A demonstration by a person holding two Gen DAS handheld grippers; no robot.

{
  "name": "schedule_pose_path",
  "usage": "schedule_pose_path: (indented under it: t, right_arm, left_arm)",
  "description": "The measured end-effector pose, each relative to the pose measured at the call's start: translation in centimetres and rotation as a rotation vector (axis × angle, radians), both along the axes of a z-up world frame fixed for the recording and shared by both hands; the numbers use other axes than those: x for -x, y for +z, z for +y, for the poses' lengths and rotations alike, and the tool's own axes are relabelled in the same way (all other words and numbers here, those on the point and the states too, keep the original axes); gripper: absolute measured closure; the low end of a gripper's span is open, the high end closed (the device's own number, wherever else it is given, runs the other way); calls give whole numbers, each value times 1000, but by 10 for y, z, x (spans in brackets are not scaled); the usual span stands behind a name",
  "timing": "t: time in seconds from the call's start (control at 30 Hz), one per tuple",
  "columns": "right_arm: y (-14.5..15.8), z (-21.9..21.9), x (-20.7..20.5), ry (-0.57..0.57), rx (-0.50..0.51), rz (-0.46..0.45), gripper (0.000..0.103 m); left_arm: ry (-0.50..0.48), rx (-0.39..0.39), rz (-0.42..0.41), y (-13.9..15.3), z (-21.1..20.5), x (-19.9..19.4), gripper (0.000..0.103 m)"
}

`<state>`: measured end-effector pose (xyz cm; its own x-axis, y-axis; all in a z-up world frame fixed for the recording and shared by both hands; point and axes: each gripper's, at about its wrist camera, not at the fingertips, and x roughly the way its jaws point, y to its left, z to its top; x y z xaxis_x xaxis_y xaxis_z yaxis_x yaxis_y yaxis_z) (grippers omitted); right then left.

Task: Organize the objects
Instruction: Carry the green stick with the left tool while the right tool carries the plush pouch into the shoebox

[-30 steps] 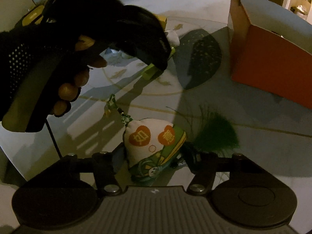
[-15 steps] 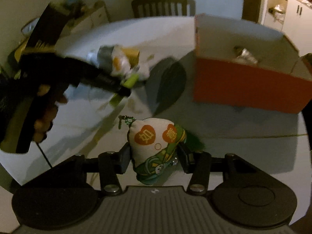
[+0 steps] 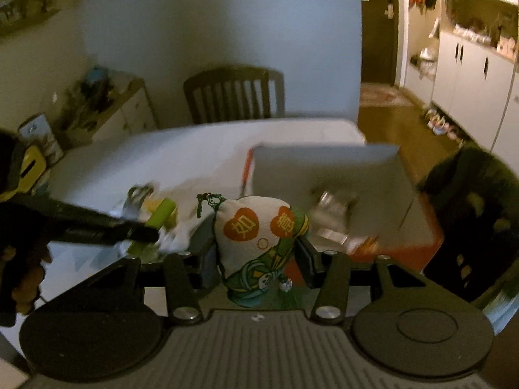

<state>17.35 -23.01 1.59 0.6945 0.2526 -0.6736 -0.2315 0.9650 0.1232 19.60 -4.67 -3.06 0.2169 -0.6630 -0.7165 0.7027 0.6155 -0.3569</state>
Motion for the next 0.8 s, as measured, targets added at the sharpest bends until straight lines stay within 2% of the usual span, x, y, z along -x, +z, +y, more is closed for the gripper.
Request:
schedule_pose_path:
  t: [0.2,0.33,0.57,0.8]
  right_arm:
    - [28,-35,-51,-23,37,-69,54]
    - [30,-54,-87,-27,56,-86,53]
    - [5,-85,-141,-32,82,-47,53]
    - [-51,-93,-177,47,120,74,53]
  left_arm:
    - [-18,25,-40,29,-43,-1,89]
    - [-25,6,-69,37,-80,-2,89]
    - [-16,-59,-45,18,-135,-6,88]
    - [14,-168,11,-27,-178,-15,88]
